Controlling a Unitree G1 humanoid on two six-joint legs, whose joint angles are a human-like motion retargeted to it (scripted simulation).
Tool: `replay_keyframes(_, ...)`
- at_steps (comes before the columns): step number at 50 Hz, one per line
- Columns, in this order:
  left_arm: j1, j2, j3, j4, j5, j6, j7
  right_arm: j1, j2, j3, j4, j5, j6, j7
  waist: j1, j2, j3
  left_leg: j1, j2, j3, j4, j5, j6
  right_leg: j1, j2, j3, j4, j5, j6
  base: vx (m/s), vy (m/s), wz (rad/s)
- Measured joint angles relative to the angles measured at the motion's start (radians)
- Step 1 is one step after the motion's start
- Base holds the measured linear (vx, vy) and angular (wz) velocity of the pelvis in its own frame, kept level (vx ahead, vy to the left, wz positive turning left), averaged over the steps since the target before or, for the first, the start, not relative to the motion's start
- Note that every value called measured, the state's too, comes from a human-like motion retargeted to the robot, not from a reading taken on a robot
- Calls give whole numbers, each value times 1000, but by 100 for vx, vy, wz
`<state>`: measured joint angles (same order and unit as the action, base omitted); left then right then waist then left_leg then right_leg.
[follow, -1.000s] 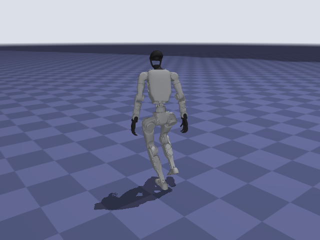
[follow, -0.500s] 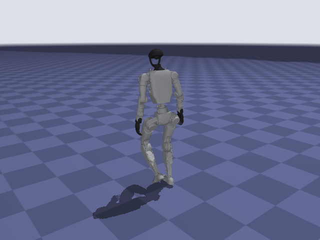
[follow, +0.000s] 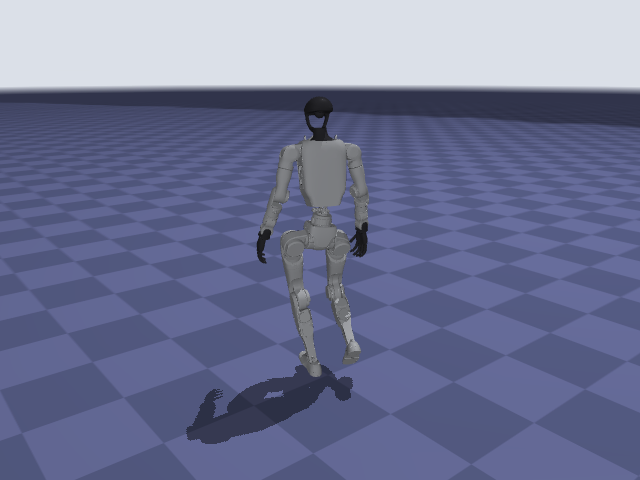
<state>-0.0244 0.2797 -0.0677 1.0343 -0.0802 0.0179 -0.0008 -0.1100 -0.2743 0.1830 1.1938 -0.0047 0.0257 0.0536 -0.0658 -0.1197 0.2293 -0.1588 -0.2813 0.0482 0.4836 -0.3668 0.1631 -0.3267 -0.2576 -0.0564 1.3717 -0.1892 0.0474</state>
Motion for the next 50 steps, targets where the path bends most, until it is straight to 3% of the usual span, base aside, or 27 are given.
replay_keyframes(4,-46,64,47,-120,-38,-35,35,75,29,-17,115,-26,18,29,-55,26,35,203,16,-63,-118,-48,-19,-123,19,-49,-248,-100,12,86,-7,28)
replay_keyframes(9,-91,134,102,-268,-65,-85,78,133,51,-40,196,-32,44,57,-78,66,55,369,79,-97,-162,-143,-37,-137,136,-43,-768,-18,107,83,-10,11)
replay_keyframes(11,-95,143,115,-304,-74,-99,91,148,57,-46,212,-31,51,62,-79,70,45,397,93,-88,-113,-177,-45,-136,155,-32,-811,7,114,81,-11,15)
replay_keyframes(14,-71,131,130,-325,-91,-110,103,156,65,-55,224,-21,56,59,-67,87,30,405,130,-84,46,-161,-79,-110,195,-30,-741,34,78,80,-13,8)
replay_keyframes(18,-15,85,115,-304,-110,-99,101,107,61,-55,205,16,52,43,-48,153,38,277,250,-75,481,25,-164,-19,293,-71,-676,-30,-14,74,-13,12)
replay_keyframes(20,4,56,86,-273,-104,-83,86,64,48,-53,171,45,45,24,-25,182,35,163,321,-59,683,112,-172,35,344,-85,-702,-65,-47,71,-11,-3)
replay_keyframes(23,23,17,29,-205,-70,-53,50,-10,18,-53,100,87,29,-22,28,184,30,-1,389,-13,834,71,-126,128,378,-78,-764,-110,-59,71,-9,-24)
replay_keyframes(27,48,-30,-32,-86,-8,-24,10,-113,-34,-56,-12,127,1,-84,100,168,30,-174,422,54,772,-50,-88,278,392,-45,-857,-160,-52,72,-4,-40)
replay_keyframes(30,70,-61,-49,5,27,-13,-4,-182,-78,-54,-98,149,-21,-119,136,150,34,-250,418,111,560,-79,-96,388,381,-15,-921,-197,-44,74,1,-37)
replay_keyframes(35,93,-96,-43,128,54,-1,-18,-268,-134,-46,-194,152,-37,-137,148,117,21,-267,323,160,65,-3,-145,507,336,10,-976,-267,-32,75,4,-15)
replay_keyframes(40,107,-108,-13,189,52,18,-20,-240,-113,-38,-223,141,-41,-130,147,88,-13,-272,272,169,97,35,-103,528,272,-6,-796,-309,-13,74,6,-26)
replay_keyframes(42,101,-106,-1,201,38,24,-26,-201,-86,-32,-206,131,-36,-110,141,59,-24,-259,232,176,153,37,-66,503,213,-18,-647,-250,14,71,8,-16)
replay_keyframes(45,82,-85,11,181,4,28,-43,-142,-37,-16,-145,110,-23,-50,121,-5,-38,-206,144,187,152,11,1,398,82,-26,-350,-53,54,68,9,-3)
replay_keyframes(47,61,-62,14,133,-12,24,-44,-110,-10,-6,-84,87,-10,-12,100,-29,-39,-149,93,177,100,5,26,303,10,-27,-181,44,50,68,9,14)
replay_keyframes(50,21,-21,17,39,-29,13,-25,-60,19,0,13,48,12,24,62,-33,-29,-39,45,141,12,-4,33,168,-59,-43,-29,-12,0,68,6,29)
